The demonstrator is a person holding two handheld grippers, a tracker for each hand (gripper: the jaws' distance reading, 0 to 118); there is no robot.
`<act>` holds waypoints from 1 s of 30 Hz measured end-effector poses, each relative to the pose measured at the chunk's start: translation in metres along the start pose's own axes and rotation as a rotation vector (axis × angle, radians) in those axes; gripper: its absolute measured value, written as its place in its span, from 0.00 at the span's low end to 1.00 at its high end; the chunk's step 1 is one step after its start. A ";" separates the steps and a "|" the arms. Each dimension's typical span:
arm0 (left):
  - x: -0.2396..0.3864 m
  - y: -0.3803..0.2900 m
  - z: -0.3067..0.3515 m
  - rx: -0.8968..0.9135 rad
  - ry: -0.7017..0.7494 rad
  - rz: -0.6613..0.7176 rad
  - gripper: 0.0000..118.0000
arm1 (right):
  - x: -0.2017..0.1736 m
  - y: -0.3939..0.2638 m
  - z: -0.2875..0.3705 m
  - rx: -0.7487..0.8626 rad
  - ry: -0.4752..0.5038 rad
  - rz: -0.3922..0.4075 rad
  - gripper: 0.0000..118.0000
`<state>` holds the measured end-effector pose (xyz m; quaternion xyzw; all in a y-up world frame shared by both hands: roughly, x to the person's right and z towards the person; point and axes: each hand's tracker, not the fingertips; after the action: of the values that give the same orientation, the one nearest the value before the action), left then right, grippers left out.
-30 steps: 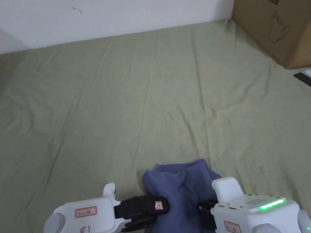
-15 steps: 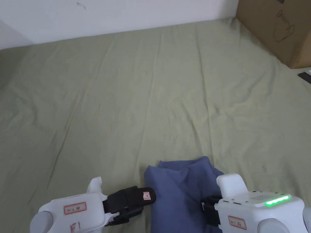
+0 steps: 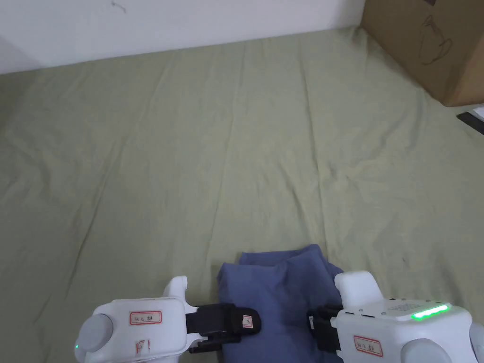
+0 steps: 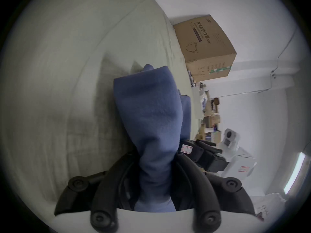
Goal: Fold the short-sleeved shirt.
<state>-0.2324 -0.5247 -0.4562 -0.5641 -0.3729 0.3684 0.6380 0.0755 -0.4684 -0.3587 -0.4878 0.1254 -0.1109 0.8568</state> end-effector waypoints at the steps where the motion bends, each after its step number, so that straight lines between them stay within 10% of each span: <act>1: 0.000 -0.001 0.001 0.006 0.026 -0.006 0.20 | -0.001 0.000 0.001 0.006 0.005 -0.002 0.00; 14: -0.008 0.025 0.110 0.066 0.217 -0.121 0.18 | -0.078 0.013 0.075 0.377 -0.024 0.152 0.00; 30: -0.062 0.117 0.356 0.073 1.074 -0.171 0.18 | -0.138 0.035 0.054 0.293 -0.029 0.196 0.00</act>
<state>-0.5837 -0.4112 -0.5460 -0.6180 -0.0262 -0.0119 0.7856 -0.0346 -0.3639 -0.3475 -0.3448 0.1425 -0.0369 0.9271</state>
